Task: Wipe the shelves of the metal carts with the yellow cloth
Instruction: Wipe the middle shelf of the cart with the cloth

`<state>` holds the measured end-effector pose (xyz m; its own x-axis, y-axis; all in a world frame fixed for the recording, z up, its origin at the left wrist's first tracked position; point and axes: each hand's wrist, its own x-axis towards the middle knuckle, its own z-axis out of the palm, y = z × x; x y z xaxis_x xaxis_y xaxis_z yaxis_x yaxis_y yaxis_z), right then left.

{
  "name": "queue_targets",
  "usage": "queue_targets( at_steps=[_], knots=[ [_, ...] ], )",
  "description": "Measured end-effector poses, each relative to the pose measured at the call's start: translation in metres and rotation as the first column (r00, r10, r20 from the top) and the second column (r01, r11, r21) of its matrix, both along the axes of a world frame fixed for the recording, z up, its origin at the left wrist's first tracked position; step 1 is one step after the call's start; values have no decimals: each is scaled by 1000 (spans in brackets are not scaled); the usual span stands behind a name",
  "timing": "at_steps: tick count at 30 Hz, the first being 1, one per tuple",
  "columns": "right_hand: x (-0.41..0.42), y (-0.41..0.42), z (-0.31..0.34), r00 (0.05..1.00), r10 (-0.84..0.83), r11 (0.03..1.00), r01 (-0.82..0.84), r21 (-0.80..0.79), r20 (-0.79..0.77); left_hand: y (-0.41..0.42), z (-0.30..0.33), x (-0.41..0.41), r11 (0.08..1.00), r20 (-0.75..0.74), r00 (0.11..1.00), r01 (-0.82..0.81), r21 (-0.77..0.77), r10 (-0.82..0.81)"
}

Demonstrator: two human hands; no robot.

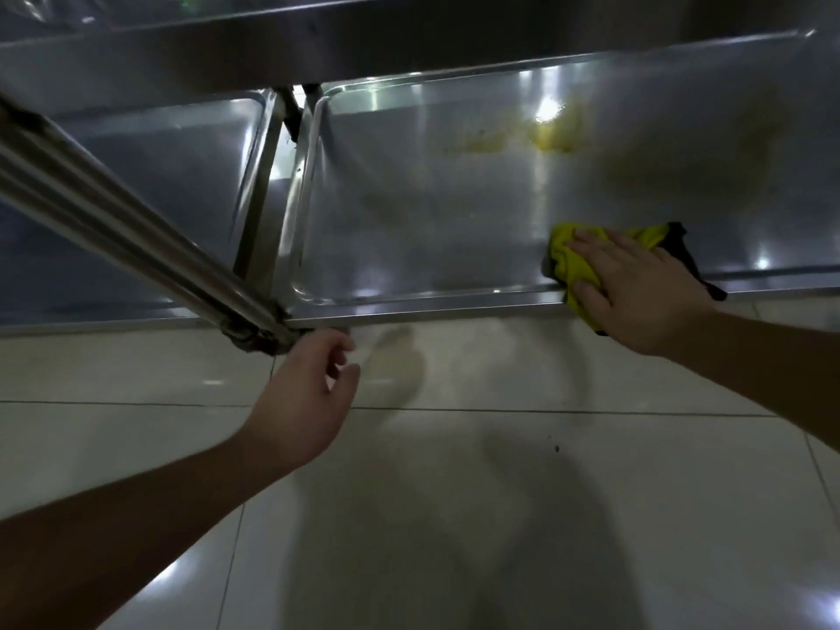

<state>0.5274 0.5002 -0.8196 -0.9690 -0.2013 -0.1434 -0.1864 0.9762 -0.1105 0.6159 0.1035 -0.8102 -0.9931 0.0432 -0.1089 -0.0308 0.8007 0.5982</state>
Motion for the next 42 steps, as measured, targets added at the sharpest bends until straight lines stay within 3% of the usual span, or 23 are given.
queue_targets(
  at_steps=[3,7,13,18,23,27,29,31,35,38,42],
  knots=[
    [0,0,0,1000,1,1000,-1,-4,-10,34,4,-11,960,16,966,258,-106,-257],
    [-13,-12,-5,998,-65,998,65,-2,8,79,10,-50,898,-87,909,381,-222,-407],
    [-52,-33,-4,999,-4,1000,3,-20,-46,147,-12,-101,922,-121,955,223,-316,-272],
    [-71,-5,-13,991,81,997,-81,3,-105,178,-32,-106,928,-123,976,128,-351,-181],
    [-102,67,-14,952,-281,960,278,-46,-119,178,-37,-101,893,-84,974,156,-423,-211],
    [-116,104,-13,780,-625,780,623,-57,-28,180,-39,-100,874,-105,972,140,-465,-212],
    [-123,87,-12,746,-665,745,663,-72,-9,181,-39,-99,868,-105,972,137,-477,-211],
    [-127,51,-12,819,-574,812,570,-125,4,182,-38,-99,862,-95,972,142,-486,-213],
    [-116,-40,-13,989,-114,990,105,-99,-93,182,-39,-98,862,-141,971,101,-496,-195],
    [-110,-75,-11,990,126,983,-134,-125,-67,181,-42,-96,873,-196,965,58,-485,-174],
    [-112,-41,-9,983,165,979,-173,-104,-78,182,-45,-96,884,-228,961,32,-466,-155]
  ],
)
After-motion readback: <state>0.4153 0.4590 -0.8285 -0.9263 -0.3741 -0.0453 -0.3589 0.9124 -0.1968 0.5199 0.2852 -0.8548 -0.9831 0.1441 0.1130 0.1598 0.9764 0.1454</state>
